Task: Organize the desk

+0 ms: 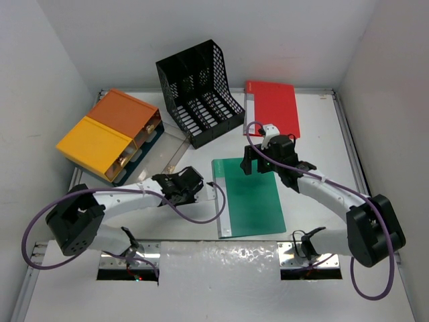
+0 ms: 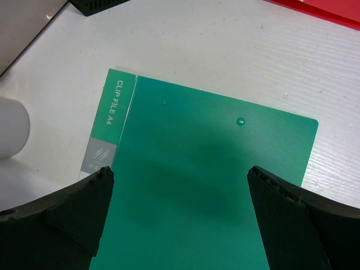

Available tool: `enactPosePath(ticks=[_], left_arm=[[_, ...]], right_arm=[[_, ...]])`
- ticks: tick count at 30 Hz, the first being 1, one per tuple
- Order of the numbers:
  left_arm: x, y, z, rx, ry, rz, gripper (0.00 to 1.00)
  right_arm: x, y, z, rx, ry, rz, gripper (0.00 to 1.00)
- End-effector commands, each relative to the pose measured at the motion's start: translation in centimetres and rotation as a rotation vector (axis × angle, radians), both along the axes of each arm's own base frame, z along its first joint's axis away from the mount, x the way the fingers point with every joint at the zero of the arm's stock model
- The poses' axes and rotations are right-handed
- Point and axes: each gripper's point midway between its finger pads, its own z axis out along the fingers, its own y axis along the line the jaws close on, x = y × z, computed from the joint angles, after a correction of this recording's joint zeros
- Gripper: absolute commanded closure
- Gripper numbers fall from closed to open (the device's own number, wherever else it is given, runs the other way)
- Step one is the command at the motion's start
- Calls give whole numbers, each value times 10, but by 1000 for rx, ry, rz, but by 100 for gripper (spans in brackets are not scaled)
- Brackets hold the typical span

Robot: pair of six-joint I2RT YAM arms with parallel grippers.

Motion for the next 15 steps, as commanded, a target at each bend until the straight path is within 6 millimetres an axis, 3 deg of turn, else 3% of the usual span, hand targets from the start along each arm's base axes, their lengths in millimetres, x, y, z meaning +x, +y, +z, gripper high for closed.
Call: enactPosePath(ticks=[1, 2, 3, 7, 10, 11, 12, 14, 15], left_arm=[[5, -15, -2, -60, 4, -34, 85], [2, -17, -4, -63, 19, -42, 96], [0, -19, -5, -72, 38, -47, 100], [-8, -33, 8, -135, 94, -70, 100], [3, -49, 51, -243, 18, -63, 100], [12, -54, 83, -310, -61, -51, 100], [17, -57, 101, -348, -106, -40, 100], [34, -54, 147, -428, -219, 17, 100], [44, -43, 171, -472, -281, 65, 100]], right_arm=[[5, 2, 3, 4, -24, 5, 1], [5, 2, 3, 3, -23, 5, 1], [5, 1, 3, 0, -22, 4, 1], [4, 0, 6, -6, -32, 5, 1], [5, -1, 7, -7, -35, 1, 1], [5, -1, 7, -7, -35, 1, 1], [5, -1, 7, -7, -35, 0, 1], [5, -1, 5, -11, -33, 0, 1], [5, -1, 5, -8, -32, -2, 1]])
